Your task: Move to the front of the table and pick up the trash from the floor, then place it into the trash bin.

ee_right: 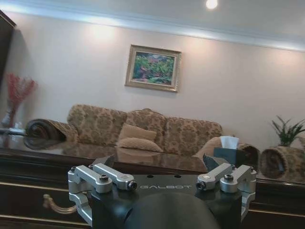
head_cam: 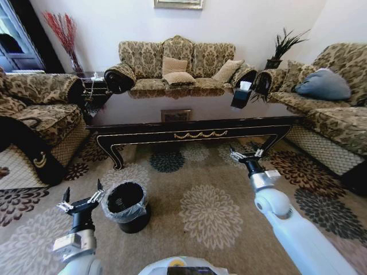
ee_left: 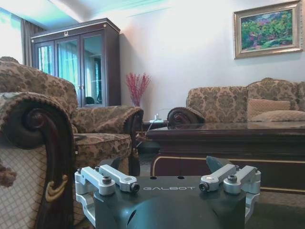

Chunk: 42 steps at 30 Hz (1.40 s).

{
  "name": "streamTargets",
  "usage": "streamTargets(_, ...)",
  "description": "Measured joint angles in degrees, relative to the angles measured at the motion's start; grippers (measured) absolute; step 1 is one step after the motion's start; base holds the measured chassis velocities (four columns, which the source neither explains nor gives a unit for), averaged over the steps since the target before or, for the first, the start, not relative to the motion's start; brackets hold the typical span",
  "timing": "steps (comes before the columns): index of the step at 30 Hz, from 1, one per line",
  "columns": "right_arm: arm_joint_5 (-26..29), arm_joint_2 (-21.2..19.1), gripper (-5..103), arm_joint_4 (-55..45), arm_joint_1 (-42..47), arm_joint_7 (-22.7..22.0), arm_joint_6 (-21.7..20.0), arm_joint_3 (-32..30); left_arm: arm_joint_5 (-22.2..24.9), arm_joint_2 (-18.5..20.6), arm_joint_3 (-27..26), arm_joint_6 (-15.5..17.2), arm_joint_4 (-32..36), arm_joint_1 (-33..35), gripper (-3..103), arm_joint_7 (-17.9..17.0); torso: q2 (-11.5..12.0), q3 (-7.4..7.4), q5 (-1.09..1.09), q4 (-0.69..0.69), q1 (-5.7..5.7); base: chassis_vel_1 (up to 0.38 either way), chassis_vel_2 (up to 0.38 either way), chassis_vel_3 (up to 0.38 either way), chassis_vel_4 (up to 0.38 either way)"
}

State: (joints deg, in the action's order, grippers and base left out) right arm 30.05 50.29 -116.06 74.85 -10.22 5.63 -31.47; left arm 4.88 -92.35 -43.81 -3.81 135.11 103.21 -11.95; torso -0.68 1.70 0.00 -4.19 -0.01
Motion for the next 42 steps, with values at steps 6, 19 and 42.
streamTargets(6, 1.3, 0.3, 100, -1.5, 2.6, 2.2, 1.5, -1.5, 1.5, 0.1, 0.0, -0.5, -0.2, 0.1, 100, 1.4, 0.0, 0.00, 0.00, 0.01, 0.00, 0.000, 0.000, 0.000, 0.000)
streamTargets(19, 1.3, 0.4, 100, -1.4, 2.4, 2.2, 1.6, -1.3, 1.7, 0.1, -0.1, -0.5, -0.2, 0.1, 100, 1.4, 0.0, 0.01, 0.00, 0.01, 0.00, 0.000, 0.000, 0.000, 0.000)
streamTargets(42, 1.3, 0.4, 100, -1.2, 2.2, 2.0, 1.5, -1.1, 1.7, 0.2, -0.1, -0.4, -0.3, 0.1, 100, 1.4, 0.0, 0.00, 0.00, 0.01, 0.00, 0.141, -0.139, -0.140, 0.145)
